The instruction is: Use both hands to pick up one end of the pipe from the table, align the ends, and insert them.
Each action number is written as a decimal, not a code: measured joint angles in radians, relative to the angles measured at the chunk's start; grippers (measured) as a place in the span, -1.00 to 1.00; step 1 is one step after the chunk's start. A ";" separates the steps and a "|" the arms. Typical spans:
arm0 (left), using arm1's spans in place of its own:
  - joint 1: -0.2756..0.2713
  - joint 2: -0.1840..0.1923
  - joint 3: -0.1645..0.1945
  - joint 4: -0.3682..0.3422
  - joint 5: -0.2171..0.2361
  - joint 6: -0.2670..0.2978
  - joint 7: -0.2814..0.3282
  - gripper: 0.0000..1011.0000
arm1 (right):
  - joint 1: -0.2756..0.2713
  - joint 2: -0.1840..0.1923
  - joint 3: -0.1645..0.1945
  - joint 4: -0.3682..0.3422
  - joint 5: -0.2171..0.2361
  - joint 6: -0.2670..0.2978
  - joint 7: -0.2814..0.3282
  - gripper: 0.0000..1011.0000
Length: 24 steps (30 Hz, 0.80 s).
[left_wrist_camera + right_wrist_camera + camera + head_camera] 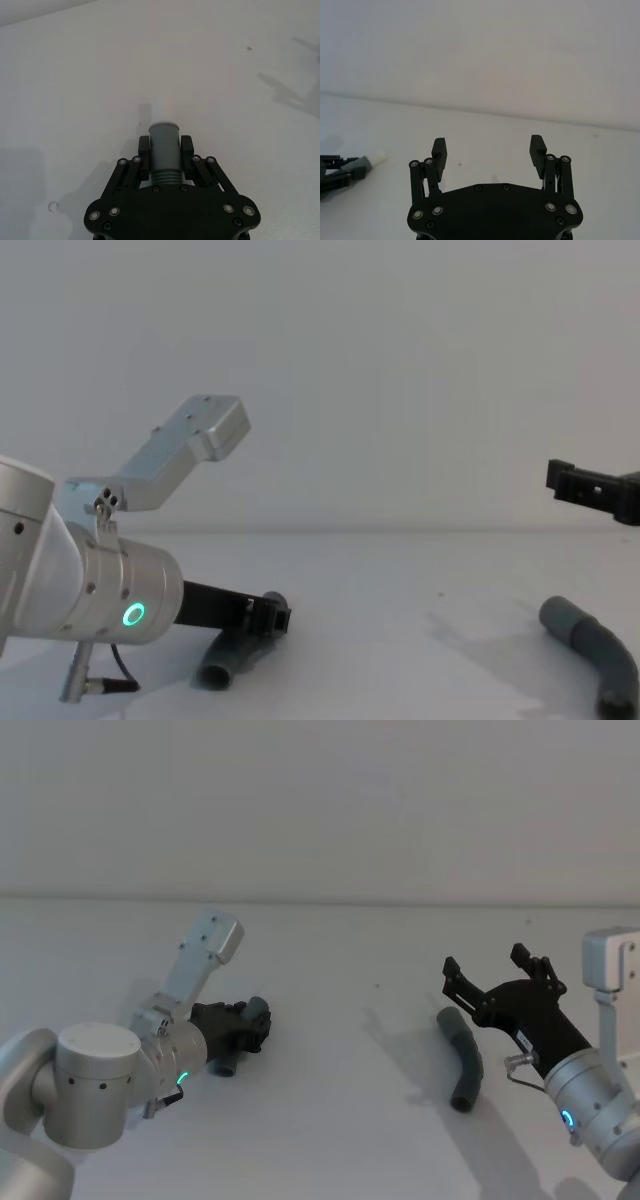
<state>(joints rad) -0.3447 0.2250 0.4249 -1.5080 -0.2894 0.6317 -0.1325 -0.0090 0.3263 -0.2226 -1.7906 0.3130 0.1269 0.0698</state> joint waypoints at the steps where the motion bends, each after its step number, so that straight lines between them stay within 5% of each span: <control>1: 0.000 0.000 0.000 0.000 0.000 0.000 0.000 -0.32 | 0.001 -0.001 0.000 -0.002 0.002 0.010 0.000 0.98; 19: 0.000 0.000 0.000 0.000 0.000 0.000 0.000 -0.32 | 0.017 -0.031 0.010 -0.055 0.068 0.312 -0.028 0.98; 24: 0.000 0.000 0.000 0.000 0.000 0.000 0.000 -0.32 | 0.018 -0.039 0.007 -0.060 0.066 0.358 -0.051 0.98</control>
<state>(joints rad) -0.3447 0.2249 0.4248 -1.5081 -0.2895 0.6316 -0.1325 0.0088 0.2877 -0.2161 -1.8504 0.3787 0.4850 0.0191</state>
